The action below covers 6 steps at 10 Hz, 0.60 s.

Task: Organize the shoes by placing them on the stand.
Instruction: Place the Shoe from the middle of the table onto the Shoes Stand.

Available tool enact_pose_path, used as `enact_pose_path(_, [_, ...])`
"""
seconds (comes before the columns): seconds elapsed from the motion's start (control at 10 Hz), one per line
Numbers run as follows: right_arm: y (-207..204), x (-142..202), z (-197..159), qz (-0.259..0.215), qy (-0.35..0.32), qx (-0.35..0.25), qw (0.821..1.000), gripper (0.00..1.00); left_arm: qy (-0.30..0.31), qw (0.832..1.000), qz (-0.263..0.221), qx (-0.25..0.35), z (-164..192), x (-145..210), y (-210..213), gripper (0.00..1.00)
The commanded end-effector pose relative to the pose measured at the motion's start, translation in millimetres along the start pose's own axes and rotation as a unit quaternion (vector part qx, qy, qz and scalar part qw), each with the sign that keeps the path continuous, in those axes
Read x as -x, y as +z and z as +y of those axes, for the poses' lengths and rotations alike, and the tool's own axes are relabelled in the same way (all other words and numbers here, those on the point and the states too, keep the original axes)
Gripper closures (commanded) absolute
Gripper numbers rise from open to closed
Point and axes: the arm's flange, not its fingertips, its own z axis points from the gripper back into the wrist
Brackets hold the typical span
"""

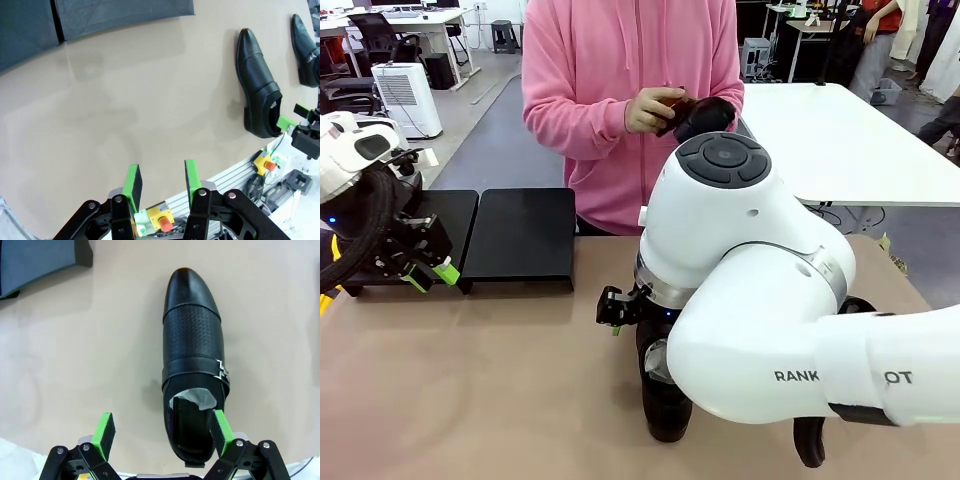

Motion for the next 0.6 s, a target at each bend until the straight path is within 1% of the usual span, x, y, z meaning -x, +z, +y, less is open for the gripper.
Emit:
enact_pose_path(0.0, [-2.3, -2.8, 5.4, -0.018, -0.007, 0.0, 1.0, 0.0, -0.003, 1.0, -0.004, 0.0, 0.7, -2.1, 0.3, 0.52])
enact_pose_path(0.1, [-2.3, -2.8, 5.4, -0.018, -0.007, 0.0, 1.0, 0.0, -0.003, 1.0, -0.004, 0.0, 0.7, -2.1, 0.3, 0.52])
enact_pose_path(0.2, [0.2, -0.4, 0.0, 0.0, 0.0, 0.0, 1.0, 0.0, -0.003, 1.0, -0.004, 0.0, 0.7, -2.1, 0.3, 0.52])
enact_pose_path(0.3, [12.0, -2.4, -9.7, 0.021, 0.013, 0.001, 1.0, 0.0, 0.0, 1.0, 0.0, 0.0, 0.0, 0.0, 0.0, 0.52])
enact_pose_path(0.4, [24.6, -21.1, -37.3, -0.014, -0.029, 0.038, 0.999, 0.0, -0.015, 1.0, 0.014, 0.016, -17.4, 4.6, -17.4, 0.52])
enact_pose_path(0.5, [37.5, -37.5, -69.7, -0.036, -0.075, 0.066, 0.994, 0.0, -0.008, 1.0, 0.006, 0.027, -35.2, 15.8, -26.8, 0.52])
